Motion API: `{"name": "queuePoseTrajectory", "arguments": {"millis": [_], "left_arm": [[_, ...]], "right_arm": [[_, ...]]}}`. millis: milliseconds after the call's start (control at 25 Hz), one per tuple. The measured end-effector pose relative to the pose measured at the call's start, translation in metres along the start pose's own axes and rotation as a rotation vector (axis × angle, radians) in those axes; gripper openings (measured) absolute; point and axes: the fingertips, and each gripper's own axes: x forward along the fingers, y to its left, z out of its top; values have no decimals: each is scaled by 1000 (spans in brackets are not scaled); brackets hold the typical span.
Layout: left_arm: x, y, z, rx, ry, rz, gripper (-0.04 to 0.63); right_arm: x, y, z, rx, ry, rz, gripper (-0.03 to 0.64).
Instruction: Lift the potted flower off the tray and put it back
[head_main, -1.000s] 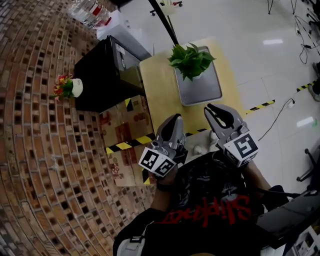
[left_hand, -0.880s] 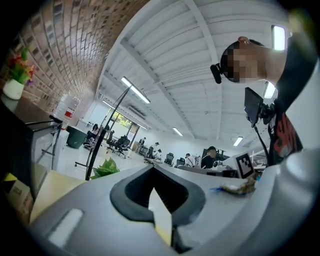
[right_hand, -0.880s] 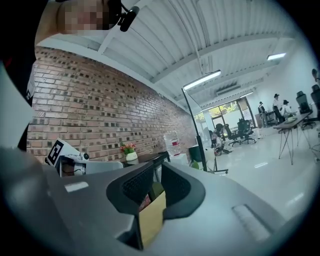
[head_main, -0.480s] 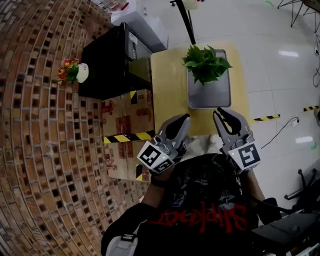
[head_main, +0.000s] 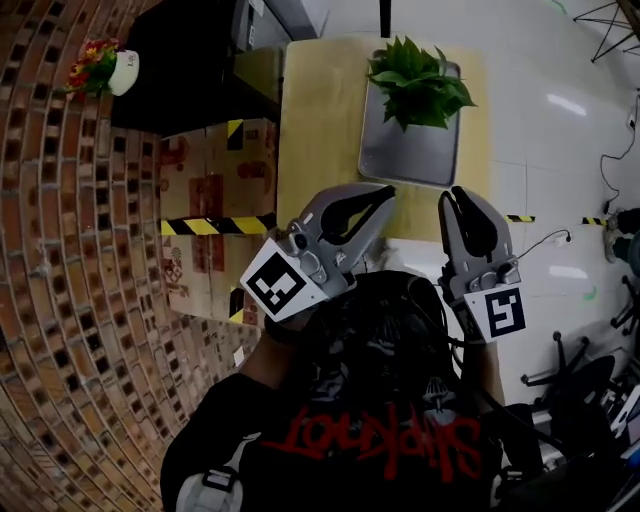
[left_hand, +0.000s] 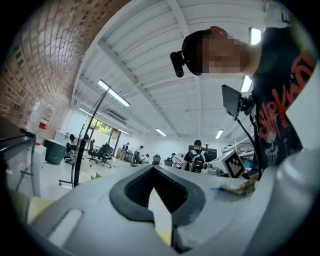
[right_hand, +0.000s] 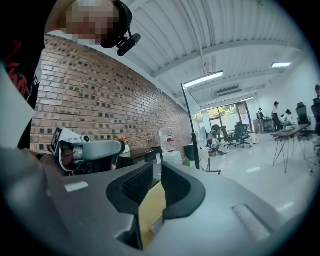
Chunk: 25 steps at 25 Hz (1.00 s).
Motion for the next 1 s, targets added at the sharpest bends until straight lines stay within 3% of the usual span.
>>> {"name": "queuePoseTrajectory", "arguments": {"millis": [200, 400, 600, 720, 800, 1000], "left_arm": [[-25, 11, -25, -66, 37, 60, 0], [-18, 7, -21, -81, 29, 73, 0], [-17, 5, -23, -53, 60, 73, 0], [-17, 4, -28, -66, 87, 63, 0], [-19, 3, -26, -78, 63, 54, 0], [-21, -1, -28, -66, 45, 53, 0]], "right_arm": [[12, 8, -10, 15, -7, 21, 46], [12, 1, -17, 24, 23, 57, 150], [17, -8, -43, 2, 33, 57, 178], [17, -7, -64, -10, 59, 85, 232], [18, -8, -79, -7, 80, 91, 263], [21, -28, -108, -8, 104, 30, 357]]}}
